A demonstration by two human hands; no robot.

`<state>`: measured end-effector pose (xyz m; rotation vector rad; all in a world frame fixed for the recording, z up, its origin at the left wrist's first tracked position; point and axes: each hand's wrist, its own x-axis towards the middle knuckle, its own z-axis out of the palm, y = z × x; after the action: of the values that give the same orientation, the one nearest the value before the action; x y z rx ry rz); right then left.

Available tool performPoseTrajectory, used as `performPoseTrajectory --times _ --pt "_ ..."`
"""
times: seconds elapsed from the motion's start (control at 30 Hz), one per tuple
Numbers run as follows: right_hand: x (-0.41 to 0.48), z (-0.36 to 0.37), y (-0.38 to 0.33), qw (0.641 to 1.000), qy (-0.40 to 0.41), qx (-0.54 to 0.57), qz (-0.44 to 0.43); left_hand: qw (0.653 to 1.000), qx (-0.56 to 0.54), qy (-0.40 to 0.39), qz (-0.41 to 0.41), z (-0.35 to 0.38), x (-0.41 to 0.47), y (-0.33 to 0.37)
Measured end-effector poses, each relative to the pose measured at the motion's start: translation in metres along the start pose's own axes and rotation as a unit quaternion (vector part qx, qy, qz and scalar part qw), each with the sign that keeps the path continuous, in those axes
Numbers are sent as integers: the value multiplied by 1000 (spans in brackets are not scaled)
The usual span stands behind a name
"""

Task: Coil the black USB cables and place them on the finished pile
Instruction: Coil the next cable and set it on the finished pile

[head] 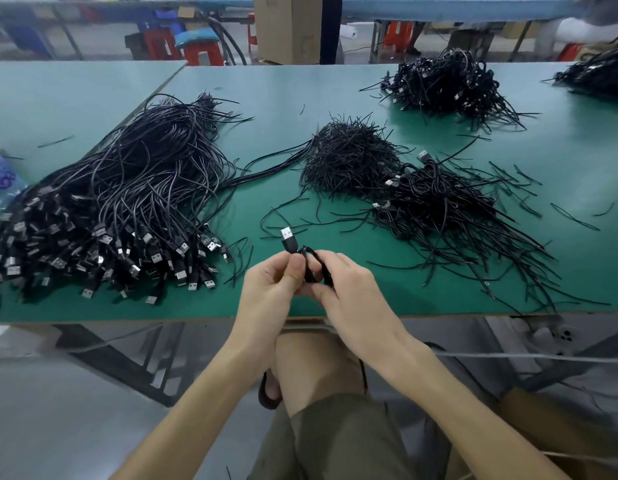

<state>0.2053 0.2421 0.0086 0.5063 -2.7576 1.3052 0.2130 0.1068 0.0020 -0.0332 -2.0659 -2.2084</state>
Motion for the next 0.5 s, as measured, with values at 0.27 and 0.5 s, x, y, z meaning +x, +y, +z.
performPoseTrajectory --times 0.27,0.5 --pt "0 -1 20 991 -9 -111 -71 987 159 -2 -10 -24 10 4" --pt "1 -4 25 954 -67 -252 -147 823 525 -212 43 -32 18 10"
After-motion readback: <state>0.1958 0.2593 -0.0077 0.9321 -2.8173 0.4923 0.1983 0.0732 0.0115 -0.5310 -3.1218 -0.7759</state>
